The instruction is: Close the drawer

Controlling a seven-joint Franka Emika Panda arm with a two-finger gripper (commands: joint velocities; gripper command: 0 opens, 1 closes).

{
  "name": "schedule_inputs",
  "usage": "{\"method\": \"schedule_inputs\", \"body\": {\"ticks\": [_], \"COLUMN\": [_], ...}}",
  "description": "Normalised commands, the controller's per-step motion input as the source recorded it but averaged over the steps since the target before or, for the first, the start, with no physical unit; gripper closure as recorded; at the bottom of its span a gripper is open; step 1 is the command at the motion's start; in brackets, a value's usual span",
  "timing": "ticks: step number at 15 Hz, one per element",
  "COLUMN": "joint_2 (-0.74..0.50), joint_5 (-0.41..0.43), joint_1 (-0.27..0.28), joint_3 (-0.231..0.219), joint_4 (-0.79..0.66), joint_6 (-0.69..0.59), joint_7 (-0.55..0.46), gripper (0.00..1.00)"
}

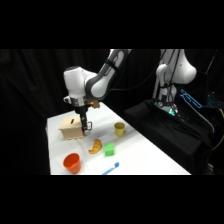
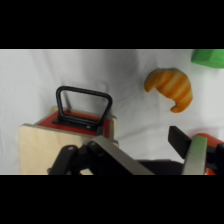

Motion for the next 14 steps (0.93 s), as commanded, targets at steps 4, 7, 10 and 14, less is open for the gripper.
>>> {"method": "schedule_inputs", "body": {"ticks": [4, 7, 10, 14], "joint_2": [-0.33, -0.27, -0.25, -0.19], "joint_5": [0.034, 0.016, 0.022, 0.079], "joint_1": [-0.066, -0.049, -0.044, -0.042], "joint_3": [0.093, 0.039, 0.019, 0.02], "joint_4": [0.02, 0.09, 0.12, 0.13], "joint_6": [-0.49, -0.43, -0.39, -0.32], "joint_7": [-0.25, -0.18, -0.14, -0.14], "gripper": [0.0, 0.0, 0.0, 0.0]}}
